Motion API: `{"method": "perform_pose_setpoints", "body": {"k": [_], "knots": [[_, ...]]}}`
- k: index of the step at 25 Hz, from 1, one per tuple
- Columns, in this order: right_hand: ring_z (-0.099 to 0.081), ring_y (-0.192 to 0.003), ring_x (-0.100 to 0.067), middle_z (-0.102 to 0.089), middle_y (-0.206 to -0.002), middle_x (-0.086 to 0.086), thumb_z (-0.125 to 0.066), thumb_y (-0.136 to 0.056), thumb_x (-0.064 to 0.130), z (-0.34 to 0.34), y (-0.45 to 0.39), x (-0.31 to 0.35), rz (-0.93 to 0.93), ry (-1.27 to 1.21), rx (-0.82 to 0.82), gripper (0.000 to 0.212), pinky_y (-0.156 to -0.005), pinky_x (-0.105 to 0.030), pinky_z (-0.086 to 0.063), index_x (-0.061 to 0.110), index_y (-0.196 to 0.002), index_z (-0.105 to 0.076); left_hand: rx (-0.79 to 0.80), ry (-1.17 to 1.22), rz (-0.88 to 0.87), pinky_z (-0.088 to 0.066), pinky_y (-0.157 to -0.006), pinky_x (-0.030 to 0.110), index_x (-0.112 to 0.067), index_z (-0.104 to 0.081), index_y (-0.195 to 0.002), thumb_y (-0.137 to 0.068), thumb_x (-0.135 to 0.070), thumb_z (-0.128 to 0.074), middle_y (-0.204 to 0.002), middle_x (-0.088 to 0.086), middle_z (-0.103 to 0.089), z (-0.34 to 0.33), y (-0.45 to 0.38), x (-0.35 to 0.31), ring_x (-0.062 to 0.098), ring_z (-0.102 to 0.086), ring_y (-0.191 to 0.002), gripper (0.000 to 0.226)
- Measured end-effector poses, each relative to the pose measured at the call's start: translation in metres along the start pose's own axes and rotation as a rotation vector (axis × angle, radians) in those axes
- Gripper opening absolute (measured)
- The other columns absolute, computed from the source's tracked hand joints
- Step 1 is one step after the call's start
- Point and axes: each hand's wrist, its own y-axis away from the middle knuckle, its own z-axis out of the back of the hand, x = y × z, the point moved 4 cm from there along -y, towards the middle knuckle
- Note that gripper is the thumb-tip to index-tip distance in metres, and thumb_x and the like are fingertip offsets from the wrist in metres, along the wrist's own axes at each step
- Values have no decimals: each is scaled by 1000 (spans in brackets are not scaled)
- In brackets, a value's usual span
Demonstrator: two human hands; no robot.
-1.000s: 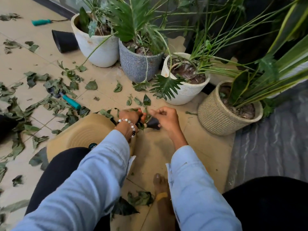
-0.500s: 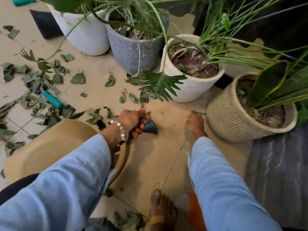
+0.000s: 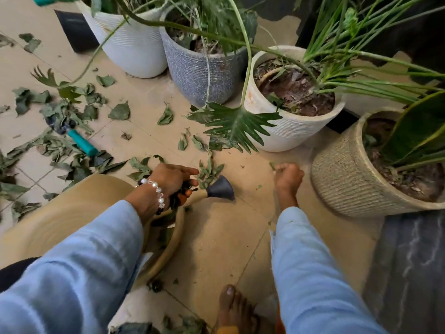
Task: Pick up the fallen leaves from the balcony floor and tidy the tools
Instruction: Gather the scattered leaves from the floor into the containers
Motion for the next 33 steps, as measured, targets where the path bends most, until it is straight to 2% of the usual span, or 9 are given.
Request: {"method": "perform_pose_setpoints", "body": {"k": [5, 7, 12, 16, 21, 26, 29, 31, 33], "knots": [[-66, -74, -12, -71, -81, -2, -71, -74, -9, 5, 99, 101, -29, -929, 388, 22, -72, -25, -55, 11, -81, -67, -44, 95, -109, -35, -37, 17, 4, -63, -105, -98, -28, -54, -84, 15, -65, 7, 4, -5, 17, -45, -47, 34], [-67, -69, -13, -71, -75, -3, -67, -75, -15, -3, 147, 136, 18, -1039, 551, 21, -65, -24, -56, 4, -83, -66, 4, 121, -104, -38, -38, 20, 6, -62, -102, -92, -47, -58, -83, 22, -66, 16, 9, -4, 20, -47, -44, 54], [-61, -74, -8, -69, -85, -9, -57, -85, -11, -24, 197, 173, 312, -649, 617, 21, -68, -20, -51, -6, -101, -69, 123, 255, -46, -38, -35, 16, -1, -58, -89, -93, -38, -59, -60, 15, -53, 40, 28, 3, 15, -44, -34, 38], [-65, -82, 1, -67, -97, -7, -47, -95, -5, -25, 194, 171, 309, -710, 769, 26, -76, -12, -50, -8, -116, -61, 41, 330, -40, -34, -36, 14, -4, -58, -78, -100, -26, -49, -54, 8, -48, 73, 33, 4, 15, -39, -33, 33], [-47, -125, -28, -55, -134, -6, -42, -99, 23, -85, 202, 129, 562, 304, 862, 34, -110, -46, -31, 27, -130, -55, -79, 385, -10, -34, -35, 15, -11, -50, -70, -100, -31, -46, -56, 6, -45, 113, 39, 1, 16, -36, -29, 36], [-58, -108, -19, -65, -117, -6, -39, -97, 6, -94, 237, 109, 453, 172, 1055, 35, -89, -28, -43, 17, -114, -67, -97, 226, 80, -40, -38, 16, -11, -47, -74, -98, -33, -50, -59, 7, -47, 120, 45, 8, 17, -42, -35, 33], [-59, -110, -25, -65, -116, -10, -52, -92, 3, -89, 218, 94, 297, 36, 596, 27, -96, -32, -47, 11, -113, -67, -75, 162, 108, -41, -38, 16, -12, -48, -76, -98, -35, -51, -63, 6, -47, 114, 51, 13, 19, -43, -46, 32], [-56, -114, -28, -62, -120, -12, -61, -87, 4, -96, 212, 94, 417, 80, 559, 32, -100, -36, -45, 11, -118, -64, -54, 177, 106, -40, -39, 15, -13, -46, -72, -98, -37, -51, -57, 5, -45, 109, 53, 16, 18, -41, -45, 36], [-43, -127, -30, -49, -137, -9, -66, -81, 5, -114, 227, 101, 692, 258, 783, 55, -104, -39, -40, 20, -132, -53, -40, 195, 97, -39, -41, 15, -13, -45, -72, -97, -41, -51, -48, 5, -45, 108, 54, 16, 17, -40, -41, 39]]}}
